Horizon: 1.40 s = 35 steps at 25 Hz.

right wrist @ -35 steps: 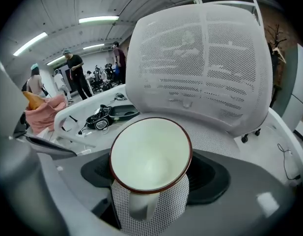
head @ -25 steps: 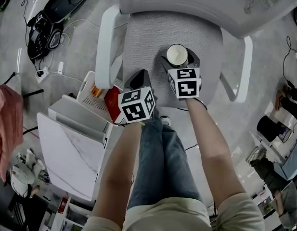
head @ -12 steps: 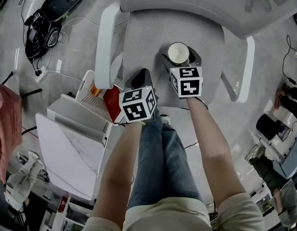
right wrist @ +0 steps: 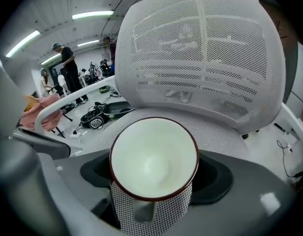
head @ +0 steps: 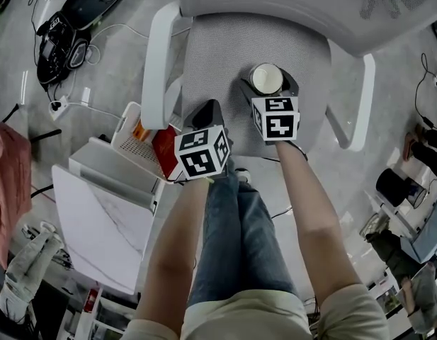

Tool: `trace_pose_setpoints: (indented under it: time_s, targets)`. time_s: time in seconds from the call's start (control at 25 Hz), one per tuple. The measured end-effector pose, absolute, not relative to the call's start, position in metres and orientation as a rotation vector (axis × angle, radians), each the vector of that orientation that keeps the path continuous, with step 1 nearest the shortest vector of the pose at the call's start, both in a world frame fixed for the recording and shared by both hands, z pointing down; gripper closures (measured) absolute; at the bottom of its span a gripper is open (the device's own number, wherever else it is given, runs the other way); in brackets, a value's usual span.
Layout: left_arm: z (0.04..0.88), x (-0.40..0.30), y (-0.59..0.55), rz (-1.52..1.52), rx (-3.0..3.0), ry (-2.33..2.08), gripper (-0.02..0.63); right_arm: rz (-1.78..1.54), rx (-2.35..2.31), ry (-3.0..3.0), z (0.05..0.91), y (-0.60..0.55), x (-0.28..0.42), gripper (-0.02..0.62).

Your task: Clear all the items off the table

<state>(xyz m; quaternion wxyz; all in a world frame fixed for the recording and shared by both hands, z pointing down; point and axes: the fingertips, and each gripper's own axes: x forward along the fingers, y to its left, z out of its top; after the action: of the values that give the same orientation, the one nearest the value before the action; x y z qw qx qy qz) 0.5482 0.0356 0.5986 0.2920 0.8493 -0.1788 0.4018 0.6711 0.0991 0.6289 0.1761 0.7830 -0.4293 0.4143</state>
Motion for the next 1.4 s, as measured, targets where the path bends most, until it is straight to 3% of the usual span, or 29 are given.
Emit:
trace_pose_setpoints:
  time_s: [0.96,1.08,1.4]
  targets:
    - [0.564,0.538,0.067,1.02,2.285,-0.499,0.598,1.074,2.305,-1.257,0.563,0.116,0.657,0.181]
    - [0.558,0.53,0.074,1.015,2.29,-0.503,0.598,1.068,2.316,-1.268,0.552,0.124,0.647,0.203]
    - [0.544,0.506,0.094,0.994,2.286,-0.53,0.598,1.071,2.305,-1.309,0.536,0.146,0.61,0.345]
